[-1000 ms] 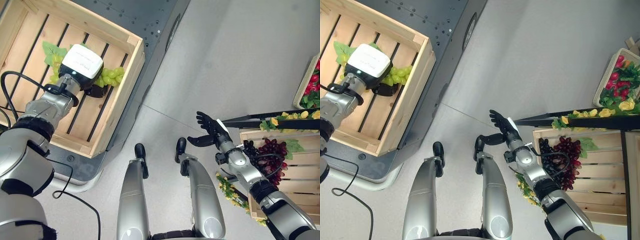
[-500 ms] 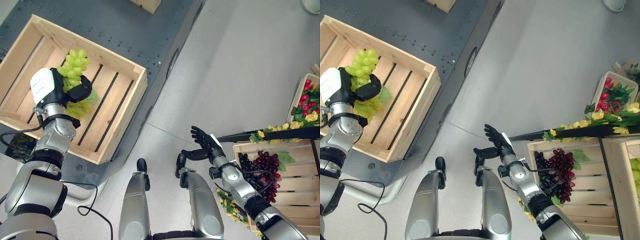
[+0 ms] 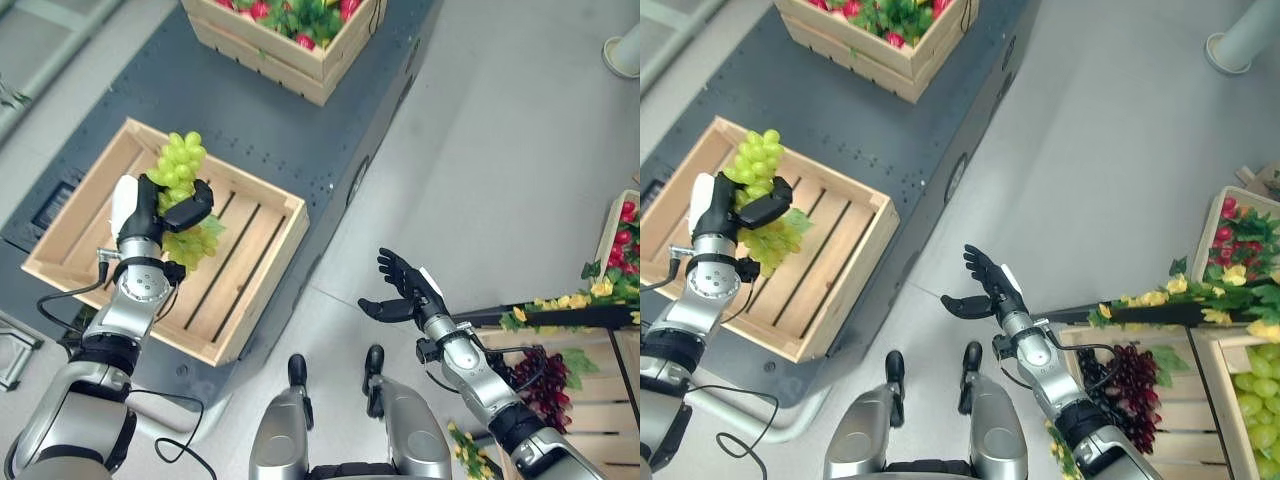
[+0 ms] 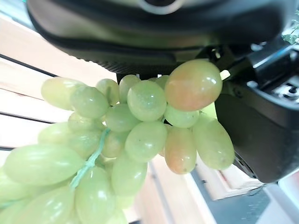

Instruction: Pick up the fruits from the basket on one side to the basket on the other side

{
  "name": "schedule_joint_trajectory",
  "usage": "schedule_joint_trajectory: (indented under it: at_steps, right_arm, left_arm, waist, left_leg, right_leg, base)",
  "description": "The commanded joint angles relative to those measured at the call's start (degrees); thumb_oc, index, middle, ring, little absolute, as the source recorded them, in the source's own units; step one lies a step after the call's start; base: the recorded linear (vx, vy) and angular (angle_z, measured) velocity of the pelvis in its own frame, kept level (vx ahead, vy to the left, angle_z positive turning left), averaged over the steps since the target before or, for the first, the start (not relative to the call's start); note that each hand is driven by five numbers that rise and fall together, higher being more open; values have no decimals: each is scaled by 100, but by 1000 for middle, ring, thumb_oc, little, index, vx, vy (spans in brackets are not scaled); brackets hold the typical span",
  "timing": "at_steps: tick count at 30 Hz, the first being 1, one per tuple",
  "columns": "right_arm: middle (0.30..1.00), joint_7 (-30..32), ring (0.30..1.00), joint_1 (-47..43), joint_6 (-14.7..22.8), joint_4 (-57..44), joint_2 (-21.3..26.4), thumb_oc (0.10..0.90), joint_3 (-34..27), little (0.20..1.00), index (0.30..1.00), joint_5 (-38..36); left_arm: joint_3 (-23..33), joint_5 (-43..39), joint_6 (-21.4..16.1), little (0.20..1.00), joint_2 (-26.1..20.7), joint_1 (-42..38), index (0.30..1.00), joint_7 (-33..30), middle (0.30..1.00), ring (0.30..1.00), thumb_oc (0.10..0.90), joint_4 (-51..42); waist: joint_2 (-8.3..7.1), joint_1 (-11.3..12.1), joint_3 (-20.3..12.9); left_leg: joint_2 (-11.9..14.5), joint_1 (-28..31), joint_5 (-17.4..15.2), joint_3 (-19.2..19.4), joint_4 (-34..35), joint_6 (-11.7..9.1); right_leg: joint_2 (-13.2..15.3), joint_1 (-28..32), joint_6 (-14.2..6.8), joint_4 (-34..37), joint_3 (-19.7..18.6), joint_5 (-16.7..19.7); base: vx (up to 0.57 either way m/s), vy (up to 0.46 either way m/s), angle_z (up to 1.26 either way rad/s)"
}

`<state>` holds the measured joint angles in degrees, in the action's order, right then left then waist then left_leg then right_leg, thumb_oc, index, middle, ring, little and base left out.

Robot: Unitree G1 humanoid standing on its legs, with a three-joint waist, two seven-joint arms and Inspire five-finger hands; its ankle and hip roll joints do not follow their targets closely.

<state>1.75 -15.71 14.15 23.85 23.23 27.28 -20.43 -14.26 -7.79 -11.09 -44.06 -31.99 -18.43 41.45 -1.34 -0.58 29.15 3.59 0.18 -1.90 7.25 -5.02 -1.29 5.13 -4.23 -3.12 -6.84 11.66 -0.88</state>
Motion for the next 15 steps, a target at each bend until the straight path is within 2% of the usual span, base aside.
schedule_joint_trajectory:
  at_steps: [1,6,10,15]
  right_arm:
    - [900,-548,900,265,509,-423,137,800,-68,900,900,-36]
    - [900,-803,900,310,425,-704,156,800,-42,900,900,-266]
    - [900,-1020,900,243,305,-837,142,800,-37,900,900,-557]
    - [900,-1319,900,-79,-4,-1080,153,800,-105,900,900,-1155]
  left_arm:
    - [435,-412,-704,300,-54,-69,300,10,300,300,400,-133]
    - [532,-643,-881,300,-119,45,300,326,300,300,400,-336]
    - [521,-919,-890,300,-173,-39,300,622,300,300,400,-519]
    - [410,-1499,-788,300,-262,-372,300,1284,300,300,400,-744]
  waist:
    - [321,71,-1466]
    - [372,97,-1848]
    - [401,104,-2002]
    - [437,98,-2158]
  left_leg:
    - [-350,-57,-598,-200,-215,39]
    - [-338,254,-498,-237,154,-7]
    - [-325,408,-432,-273,355,-31]
    - [-302,582,-317,-303,641,-73]
  right_leg:
    - [283,377,-162,43,53,-557]
    - [240,703,-198,428,60,-404]
    - [209,866,-210,599,62,-345]
    - [167,1054,-219,853,76,-242]
  base:
    - [96,-89,-3]
    - [74,-95,1]
    - [33,-90,5]
    - [12,-67,3]
